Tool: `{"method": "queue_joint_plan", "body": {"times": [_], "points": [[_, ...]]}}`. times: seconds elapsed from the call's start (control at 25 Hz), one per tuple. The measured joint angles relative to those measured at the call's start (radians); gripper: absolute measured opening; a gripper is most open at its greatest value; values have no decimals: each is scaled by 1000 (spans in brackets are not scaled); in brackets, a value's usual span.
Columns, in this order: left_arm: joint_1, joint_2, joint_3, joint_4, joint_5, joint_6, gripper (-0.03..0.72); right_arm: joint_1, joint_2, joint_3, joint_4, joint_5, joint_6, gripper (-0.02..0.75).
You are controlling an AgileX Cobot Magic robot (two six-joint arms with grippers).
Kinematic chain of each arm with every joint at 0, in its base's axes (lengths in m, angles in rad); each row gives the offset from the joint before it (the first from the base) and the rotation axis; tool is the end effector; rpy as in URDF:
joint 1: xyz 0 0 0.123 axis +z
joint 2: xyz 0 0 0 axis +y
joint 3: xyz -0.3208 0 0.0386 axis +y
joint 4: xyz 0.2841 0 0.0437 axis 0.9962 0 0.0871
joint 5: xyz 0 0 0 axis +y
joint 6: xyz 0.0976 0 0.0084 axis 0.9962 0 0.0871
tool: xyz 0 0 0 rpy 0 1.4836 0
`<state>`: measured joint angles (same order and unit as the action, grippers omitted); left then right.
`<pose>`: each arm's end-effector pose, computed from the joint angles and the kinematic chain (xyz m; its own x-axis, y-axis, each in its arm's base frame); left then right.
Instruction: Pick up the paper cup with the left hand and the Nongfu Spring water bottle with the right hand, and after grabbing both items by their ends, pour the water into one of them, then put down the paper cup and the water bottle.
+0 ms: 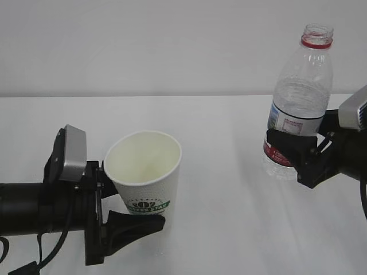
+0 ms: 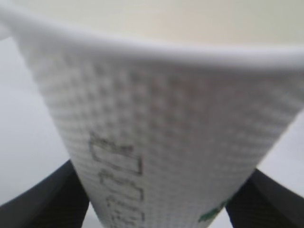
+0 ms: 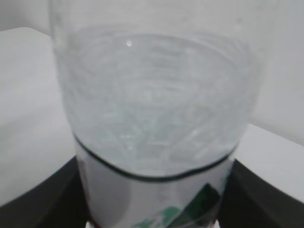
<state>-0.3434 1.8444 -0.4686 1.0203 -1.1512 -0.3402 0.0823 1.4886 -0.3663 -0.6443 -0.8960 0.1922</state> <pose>0.2360 -0.1653 0.1258 -0.1617 0.2201 -0.9620 0.9472 0.3080 -0.0887 0.2539 0.0670 0.1873 -0.1109 -0.2255 -0.9679 -0.5698 0.8124 -0.1240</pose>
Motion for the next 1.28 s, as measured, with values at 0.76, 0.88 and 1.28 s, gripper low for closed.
{"method": "queue_joint_plan", "body": {"times": [0.76, 0.88, 1.28], "points": [[-230, 0, -51, -54, 2, -1, 601, 0, 0, 0, -51, 0, 0, 528], [-246, 0, -55, -68, 6, -1, 601, 0, 0, 0, -52, 0, 0, 528], [-289, 0, -57, -75, 24, -15, 600, 0, 0, 0, -92, -2, -22, 528]]}}
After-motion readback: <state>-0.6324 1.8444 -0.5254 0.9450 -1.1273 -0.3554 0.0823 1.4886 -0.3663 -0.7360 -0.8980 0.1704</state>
